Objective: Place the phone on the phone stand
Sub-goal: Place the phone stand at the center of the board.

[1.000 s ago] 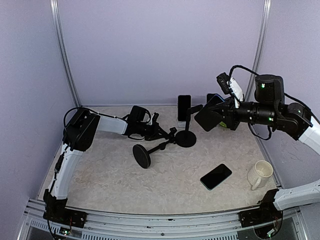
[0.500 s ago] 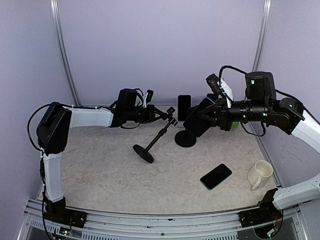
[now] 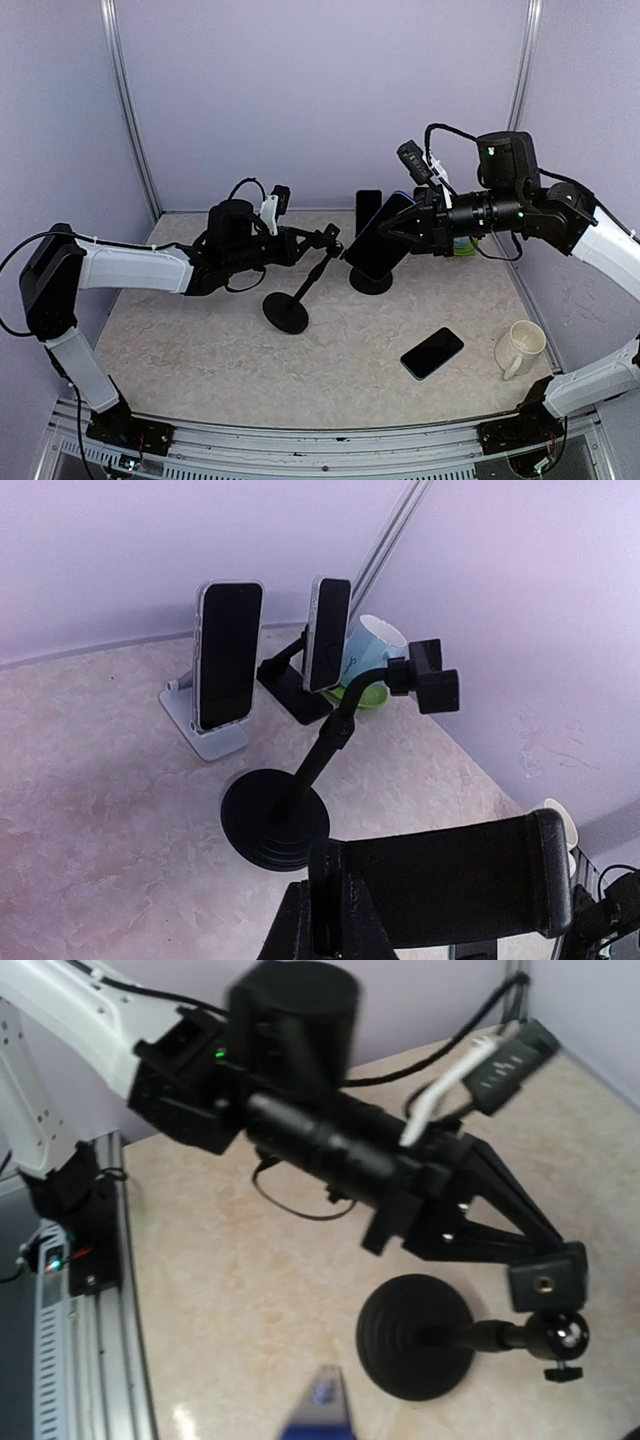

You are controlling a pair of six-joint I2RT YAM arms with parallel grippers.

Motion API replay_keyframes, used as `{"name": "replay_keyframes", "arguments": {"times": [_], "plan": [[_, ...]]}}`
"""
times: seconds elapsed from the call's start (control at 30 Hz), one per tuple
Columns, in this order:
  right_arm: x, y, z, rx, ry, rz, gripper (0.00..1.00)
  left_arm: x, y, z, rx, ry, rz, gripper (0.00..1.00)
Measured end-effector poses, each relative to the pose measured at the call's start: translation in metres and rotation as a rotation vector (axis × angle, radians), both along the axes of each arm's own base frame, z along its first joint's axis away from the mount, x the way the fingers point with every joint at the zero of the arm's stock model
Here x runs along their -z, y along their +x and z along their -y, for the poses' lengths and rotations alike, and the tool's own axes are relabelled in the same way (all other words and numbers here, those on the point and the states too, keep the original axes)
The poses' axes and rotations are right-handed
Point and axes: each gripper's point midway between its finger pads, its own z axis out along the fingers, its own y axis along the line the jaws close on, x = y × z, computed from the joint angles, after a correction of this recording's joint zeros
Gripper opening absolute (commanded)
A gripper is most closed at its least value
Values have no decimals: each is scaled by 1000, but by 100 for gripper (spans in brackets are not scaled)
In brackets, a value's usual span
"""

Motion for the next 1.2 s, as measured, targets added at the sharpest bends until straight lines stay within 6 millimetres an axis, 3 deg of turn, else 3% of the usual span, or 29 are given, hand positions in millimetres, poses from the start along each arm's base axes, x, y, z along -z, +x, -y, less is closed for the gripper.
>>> {"name": "replay_keyframes", "arguments": {"times": [0.13,0.27,0.57,0.83,1.2], "plan": [[3,-4,-7,-43,1,-31,0,-5,-25,-17,-58,-30,78,0],[-7,-7,-14,-90,25,-45,0,-7,-44,-27,-131,-38,157,0],[-13,-11,-23,-150,44,-72,0,-11,-101,-16,-202,55,390,0],[3,-4,-38,-184,18,-134,0,-22,-116,-42,-289,66,523,0],[3,5,-55,-220,10,-173,0,-41,-139,-59,-296,100,740,0]]}}
